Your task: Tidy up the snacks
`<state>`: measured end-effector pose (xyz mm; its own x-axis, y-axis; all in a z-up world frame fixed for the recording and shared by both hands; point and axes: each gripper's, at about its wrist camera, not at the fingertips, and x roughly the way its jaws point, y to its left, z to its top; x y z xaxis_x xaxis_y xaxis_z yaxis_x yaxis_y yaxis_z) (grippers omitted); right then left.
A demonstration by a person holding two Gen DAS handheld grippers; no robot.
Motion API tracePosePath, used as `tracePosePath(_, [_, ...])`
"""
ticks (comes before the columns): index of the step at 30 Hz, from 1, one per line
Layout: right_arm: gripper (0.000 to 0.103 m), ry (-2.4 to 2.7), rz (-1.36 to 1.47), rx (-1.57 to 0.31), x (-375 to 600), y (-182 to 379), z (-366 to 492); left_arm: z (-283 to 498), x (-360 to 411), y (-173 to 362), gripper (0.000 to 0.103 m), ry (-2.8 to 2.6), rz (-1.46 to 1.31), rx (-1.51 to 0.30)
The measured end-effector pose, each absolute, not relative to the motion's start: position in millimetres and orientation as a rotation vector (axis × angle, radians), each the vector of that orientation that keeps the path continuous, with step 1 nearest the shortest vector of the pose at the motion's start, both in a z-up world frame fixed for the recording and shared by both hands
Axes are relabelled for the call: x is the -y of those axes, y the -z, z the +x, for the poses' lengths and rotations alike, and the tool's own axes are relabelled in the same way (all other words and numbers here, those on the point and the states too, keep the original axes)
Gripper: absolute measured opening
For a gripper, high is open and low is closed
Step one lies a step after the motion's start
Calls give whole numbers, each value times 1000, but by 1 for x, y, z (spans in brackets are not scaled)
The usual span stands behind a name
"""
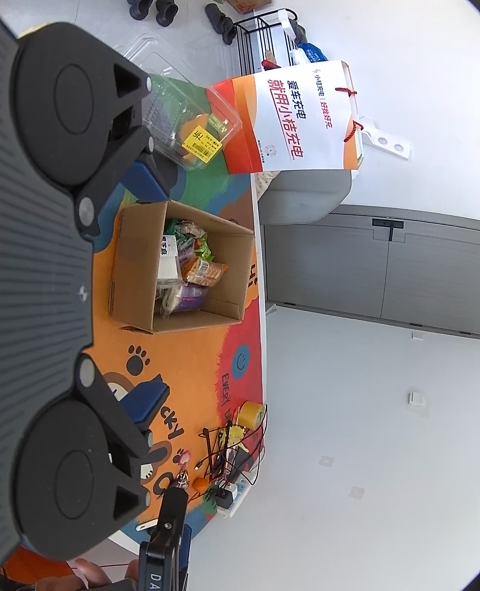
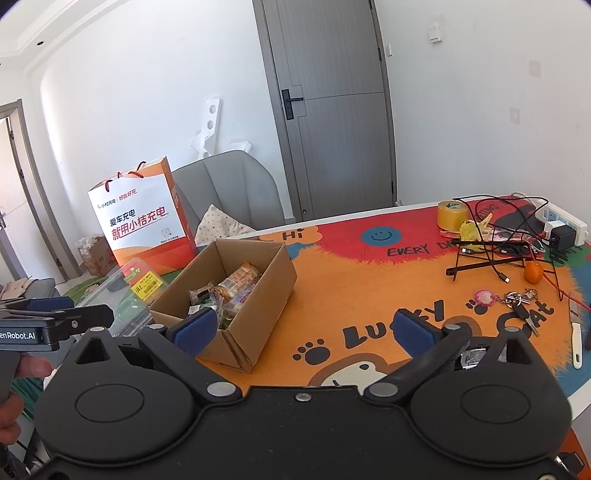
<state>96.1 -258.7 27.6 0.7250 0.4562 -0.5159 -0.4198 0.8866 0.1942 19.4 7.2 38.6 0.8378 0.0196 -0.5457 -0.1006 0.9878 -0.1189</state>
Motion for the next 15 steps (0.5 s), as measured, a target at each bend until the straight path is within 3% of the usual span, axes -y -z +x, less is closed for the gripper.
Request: tracePosePath(15, [103,-484,62,-594,258,-25,98,21,-10,-36,102,-71,-137,-579])
